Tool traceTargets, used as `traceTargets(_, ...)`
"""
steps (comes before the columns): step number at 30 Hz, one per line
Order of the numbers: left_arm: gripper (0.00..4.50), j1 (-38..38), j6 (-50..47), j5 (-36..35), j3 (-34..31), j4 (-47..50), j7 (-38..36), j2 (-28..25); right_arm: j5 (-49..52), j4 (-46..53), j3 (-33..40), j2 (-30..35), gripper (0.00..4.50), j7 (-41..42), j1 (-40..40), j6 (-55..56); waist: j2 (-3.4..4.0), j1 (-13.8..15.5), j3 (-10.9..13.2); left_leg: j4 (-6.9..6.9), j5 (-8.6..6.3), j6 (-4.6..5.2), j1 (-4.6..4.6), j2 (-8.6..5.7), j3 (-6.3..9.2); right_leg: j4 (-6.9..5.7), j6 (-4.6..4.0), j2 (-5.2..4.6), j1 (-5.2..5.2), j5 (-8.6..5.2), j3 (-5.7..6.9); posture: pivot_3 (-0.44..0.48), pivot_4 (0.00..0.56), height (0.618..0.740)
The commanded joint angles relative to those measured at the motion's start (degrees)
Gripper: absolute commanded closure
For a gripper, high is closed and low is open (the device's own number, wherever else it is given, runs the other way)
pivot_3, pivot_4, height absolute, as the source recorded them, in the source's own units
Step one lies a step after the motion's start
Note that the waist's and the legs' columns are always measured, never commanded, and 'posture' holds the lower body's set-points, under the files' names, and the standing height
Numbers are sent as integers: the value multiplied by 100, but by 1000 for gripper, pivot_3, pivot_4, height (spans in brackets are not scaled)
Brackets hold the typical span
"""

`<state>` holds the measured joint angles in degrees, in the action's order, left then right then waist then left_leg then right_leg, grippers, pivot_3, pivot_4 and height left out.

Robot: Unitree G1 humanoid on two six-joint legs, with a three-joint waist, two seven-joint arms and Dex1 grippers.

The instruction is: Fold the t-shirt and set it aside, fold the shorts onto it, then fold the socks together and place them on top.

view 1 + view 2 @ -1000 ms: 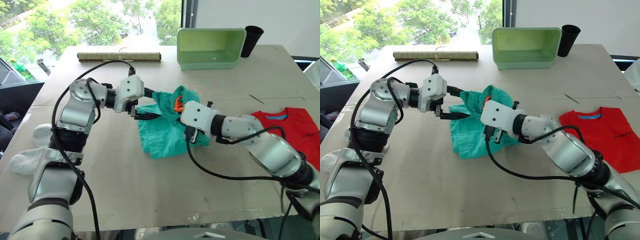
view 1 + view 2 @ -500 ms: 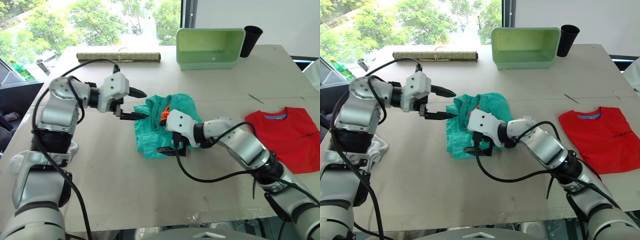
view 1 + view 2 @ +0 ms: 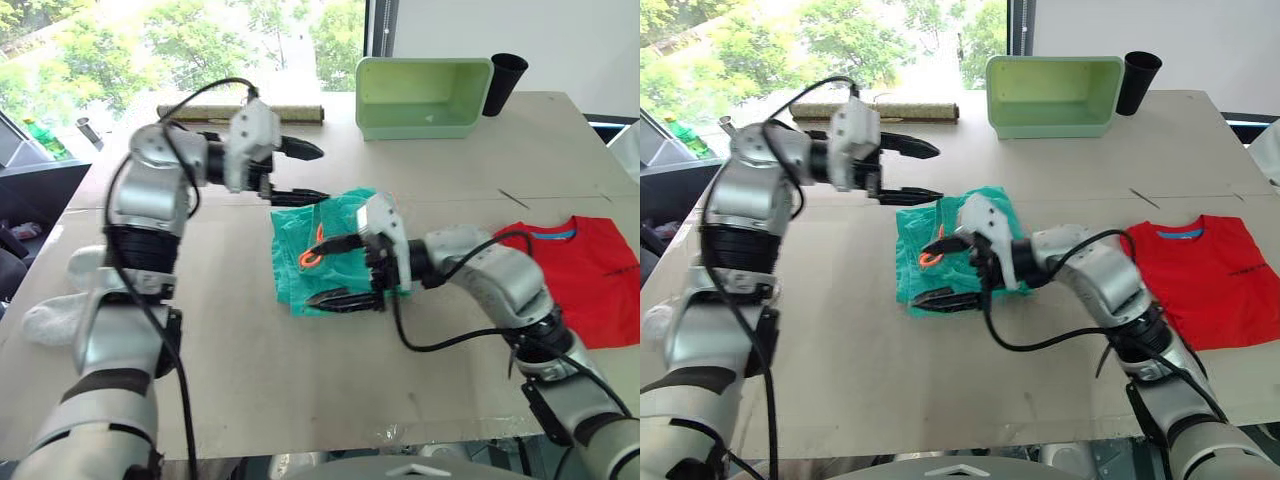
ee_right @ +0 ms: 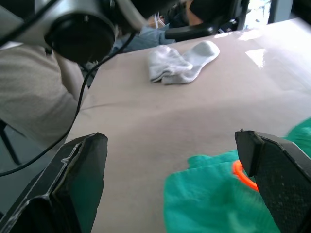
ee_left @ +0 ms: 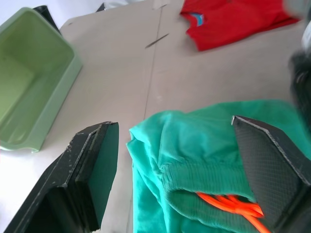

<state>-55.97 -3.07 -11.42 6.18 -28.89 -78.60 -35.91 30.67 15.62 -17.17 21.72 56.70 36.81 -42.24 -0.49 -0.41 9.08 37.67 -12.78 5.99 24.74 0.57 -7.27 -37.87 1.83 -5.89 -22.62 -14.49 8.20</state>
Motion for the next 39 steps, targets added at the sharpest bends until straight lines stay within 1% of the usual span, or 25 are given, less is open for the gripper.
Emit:
traceTargets(1, 514, -157, 556, 353, 130, -214, 327, 160, 231, 306, 709, 321, 69, -95, -126, 21, -1, -18, 1, 0, 0, 0, 0, 0, -1, 0, 0, 0, -1, 0, -1, 0, 150, 740)
traceTargets(4, 514, -55, 1062, 777, 401, -560, 597, 379, 266, 187, 1162, 577, 69, -200, -295, 117, -1, -19, 1, -4, 0, 0, 0, 1, -3, 1, -1, 0, -3, 0, 0, 0, 150, 740)
traceTargets(7, 514, 81, 1435, 1051, 596, -862, 720, 531, -254, -185, 1063, 609, 69, -321, -382, 753, -1, -30, 1, -7, 0, 0, -4, 2, -9, 0, -1, 0, -3, 0, -3, 0, 150, 740)
traceTargets(8, 514, 116, 1502, 1098, 628, -927, 716, 537, -315, -260, 978, 554, 69, -308, -399, 839, -2, -39, 1, -7, 0, 0, -4, 2, -12, -1, -1, 0, -4, 0, -4, 0, 150, 740)
traceTargets(9, 514, 185, 1638, 1261, 716, -1036, 748, 492, -560, -435, 716, 469, 69, -323, -418, 1047, -2, -48, 2, -7, 0, 0, -3, 3, -13, -2, -1, 0, -7, 0, -5, 0, 150, 740)
traceTargets(12, 514, 374, 1850, 1584, 852, -1299, 889, 336, -1342, -1252, 29, 93, 69, -631, -542, 1588, -3, -78, 0, -13, 0, 0, -9, 6, -18, -2, -1, 1, -9, 0, -7, 0, 150, 740)
traceTargets(13, 514, 407, 1873, 1606, 843, -1338, 904, 317, -1565, -1491, -75, 39, 69, -737, -569, 1730, -2, -81, 0, -16, 0, -1, -10, 7, -20, -3, -1, 2, -10, 0, -8, 0, 150, 740)
traceTargets(15, 514, 488, 1905, 1681, 842, -1389, 936, 237, -1873, -1764, -290, 148, 69, -632, -735, 1981, -1, -33, 1, -18, 1, -1, -6, 7, -21, -2, -1, 2, -11, -1, -7, 0, 150, 740)
traceTargets(19, 514, 698, 1830, 1633, 737, -1419, 968, 110, -1975, -1665, -372, 511, 69, -371, -1050, 1866, -5, -15, -2, -8, -1, 1, -3, -2, -19, 8, 2, -11, -2, 1, -6, 0, 150, 740)
traceTargets(22, 514, 882, 1776, 1572, 666, -1392, 966, 44, -1768, -1372, -108, 739, 69, -259, -1148, 1724, -6, -21, -6, -1, -1, 0, -11, -1, -12, 3, 2, -13, 1, 0, -5, 0, 150, 740)
traceTargets(24, 514, 971, 1632, 1432, 597, -1264, 920, 96, -1155, -1005, 371, 696, 69, -183, -1087, 1384, -5, -24, -6, -1, -1, 0, -12, 2, -7, 0, 1, -14, 1, 0, -3, 0, 150, 740)
traceTargets(26, 514, 1044, 1485, 1268, 519, -1060, 904, 176, -374, -893, 1084, 451, 69, -449, -838, 768, -3, -43, -5, -2, -1, 0, -11, 4, -7, 0, 0, -13, 0, 1, -2, 0, 150, 740)
traceTargets(28, 514, 1100, 1338, 1155, 443, -877, 915, 233, -82, -1117, 1535, 301, 69, -712, -612, 458, -3, -45, -5, -3, -1, 0, -8, 5, -6, -2, -2, -13, -2, 2, 0, 0, 150, 740)
traceTargets(32, 514, 1246, 1096, 1069, 404, -583, 950, 238, -59, -2092, 1912, 92, 69, -1229, -186, 1, -6, -20, -7, -2, -1, 0, -8, 4, -6, 0, -2, -14, 1, 2, 5, 0, 150, 740)
traceTargets(35, 514, 1355, 984, 1033, 381, -398, 963, 209, 0, -2611, 1875, -66, 69, -1310, -32, -467, -5, -28, -6, -3, -1, 0, -7, 3, -6, 0, -2, -16, 2, 2, 7, 0, 150, 740)
traceTargets(37, 514, 1390, 856, 986, 334, -301, 980, 226, 37, -2789, 1827, -146, 69, -1274, 30, -665, -3, -45, -5, -6, -1, 0, -5, 3, -9, -1, -2, -15, -2, 2, 5, 0, 150, 740)
traceTargets(39, 514, 1472, 824, 1008, 304, -197, 1011, 191, -205, -3083, 1401, -417, 69, -1252, 114, -713, -1, -57, -5, -9, -1, 0, -4, 3, -11, -2, -2, -13, -4, 2, 4, 0, 150, 740)
